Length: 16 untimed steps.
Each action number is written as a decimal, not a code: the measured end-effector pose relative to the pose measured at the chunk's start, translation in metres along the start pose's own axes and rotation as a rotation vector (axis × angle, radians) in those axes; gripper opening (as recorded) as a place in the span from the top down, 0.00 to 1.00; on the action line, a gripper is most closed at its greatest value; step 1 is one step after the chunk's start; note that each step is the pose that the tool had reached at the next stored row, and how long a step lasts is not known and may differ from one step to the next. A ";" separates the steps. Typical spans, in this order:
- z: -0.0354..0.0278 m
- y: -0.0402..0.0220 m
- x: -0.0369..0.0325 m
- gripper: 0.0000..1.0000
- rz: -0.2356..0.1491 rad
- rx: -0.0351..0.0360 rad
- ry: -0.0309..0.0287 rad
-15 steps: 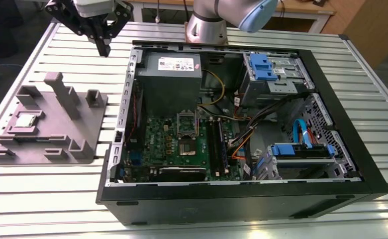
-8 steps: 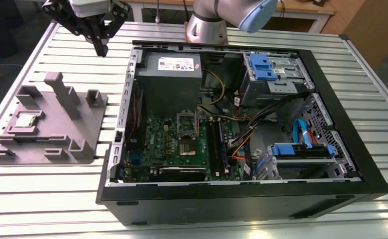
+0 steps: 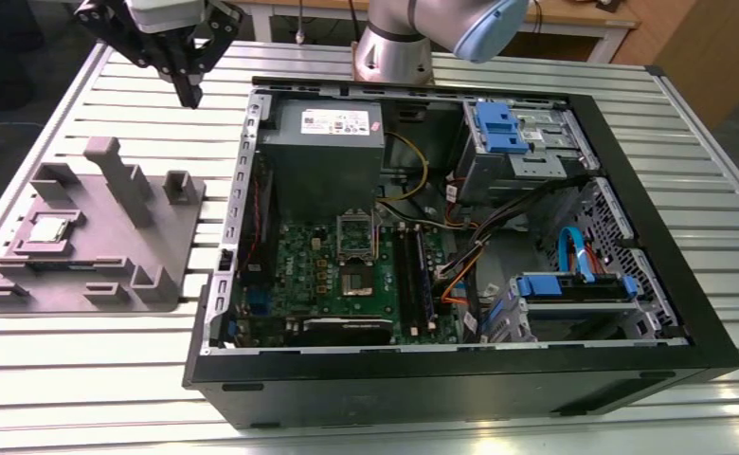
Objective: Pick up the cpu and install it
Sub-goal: 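Reach for the cpu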
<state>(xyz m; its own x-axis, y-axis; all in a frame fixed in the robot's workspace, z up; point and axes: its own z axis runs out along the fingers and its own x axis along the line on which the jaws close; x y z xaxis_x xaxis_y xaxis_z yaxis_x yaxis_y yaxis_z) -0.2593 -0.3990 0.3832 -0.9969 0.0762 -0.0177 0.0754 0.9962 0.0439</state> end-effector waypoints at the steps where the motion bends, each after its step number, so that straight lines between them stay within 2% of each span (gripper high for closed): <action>1: 0.0000 0.0000 0.0005 0.90 0.000 0.0001 0.0001; 8: 0.0001 -0.0002 0.0030 0.90 0.000 0.0001 0.0001; 10: 0.0016 -0.0007 0.0081 0.90 0.000 0.0000 0.0000; 14: 0.0016 -0.0007 0.0087 0.90 0.000 0.0001 0.0001; 16: 0.0025 -0.0011 0.0133 0.90 0.000 0.0000 0.0001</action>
<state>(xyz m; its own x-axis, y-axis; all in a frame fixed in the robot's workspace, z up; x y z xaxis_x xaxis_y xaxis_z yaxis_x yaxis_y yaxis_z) -0.2726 -0.3990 0.3804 -0.9969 0.0762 -0.0176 0.0754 0.9962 0.0439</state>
